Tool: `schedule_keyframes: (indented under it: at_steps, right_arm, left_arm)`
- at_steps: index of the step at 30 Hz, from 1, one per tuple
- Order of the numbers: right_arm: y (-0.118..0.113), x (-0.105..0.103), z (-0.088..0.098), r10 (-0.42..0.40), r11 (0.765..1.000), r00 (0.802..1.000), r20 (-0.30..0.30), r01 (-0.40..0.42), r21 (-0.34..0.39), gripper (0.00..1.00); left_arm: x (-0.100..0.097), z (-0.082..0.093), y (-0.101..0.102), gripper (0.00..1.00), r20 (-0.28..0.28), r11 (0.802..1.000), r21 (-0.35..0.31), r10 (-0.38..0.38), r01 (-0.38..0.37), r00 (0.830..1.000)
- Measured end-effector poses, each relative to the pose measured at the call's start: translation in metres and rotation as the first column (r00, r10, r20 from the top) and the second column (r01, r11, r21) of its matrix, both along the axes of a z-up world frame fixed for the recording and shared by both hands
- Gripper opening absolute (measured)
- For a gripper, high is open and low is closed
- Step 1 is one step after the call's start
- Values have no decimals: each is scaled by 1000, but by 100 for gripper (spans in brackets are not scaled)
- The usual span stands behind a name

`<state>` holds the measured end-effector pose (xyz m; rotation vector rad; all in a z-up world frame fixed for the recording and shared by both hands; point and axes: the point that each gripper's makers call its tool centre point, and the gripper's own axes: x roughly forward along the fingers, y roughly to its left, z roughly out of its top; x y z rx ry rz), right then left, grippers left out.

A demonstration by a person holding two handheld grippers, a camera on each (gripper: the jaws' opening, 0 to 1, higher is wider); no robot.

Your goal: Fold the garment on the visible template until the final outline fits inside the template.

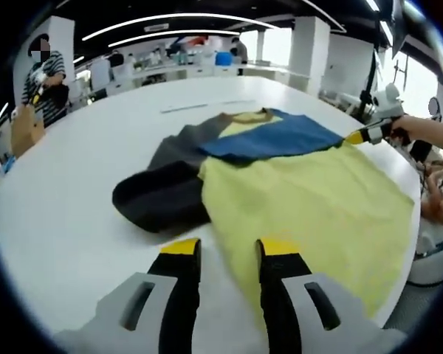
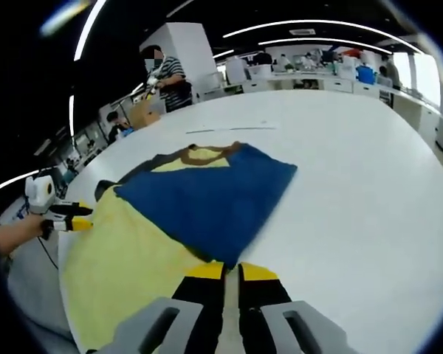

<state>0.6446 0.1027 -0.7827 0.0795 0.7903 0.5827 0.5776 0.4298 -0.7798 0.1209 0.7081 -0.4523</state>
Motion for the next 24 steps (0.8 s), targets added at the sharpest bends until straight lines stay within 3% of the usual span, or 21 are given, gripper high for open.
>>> schedule_keyframes:
  at_steps: [6,9,24]
  right_arm:
    - [0,0,0,-15,1000,1000,-4,15,-3,0]
    - [-5,1,1,-13,999,1000,13,14,-44,0]
    - [-19,7,4,14,986,997,71,-1,-169,0]
  left_arm:
    - [1,-4,1,14,2,1000,6,0,0,1000]
    - [1,-5,-2,1,-4,1000,-14,-8,8,1000]
    - [1,-5,-1,0,-5,1000,-15,5,-5,1000]
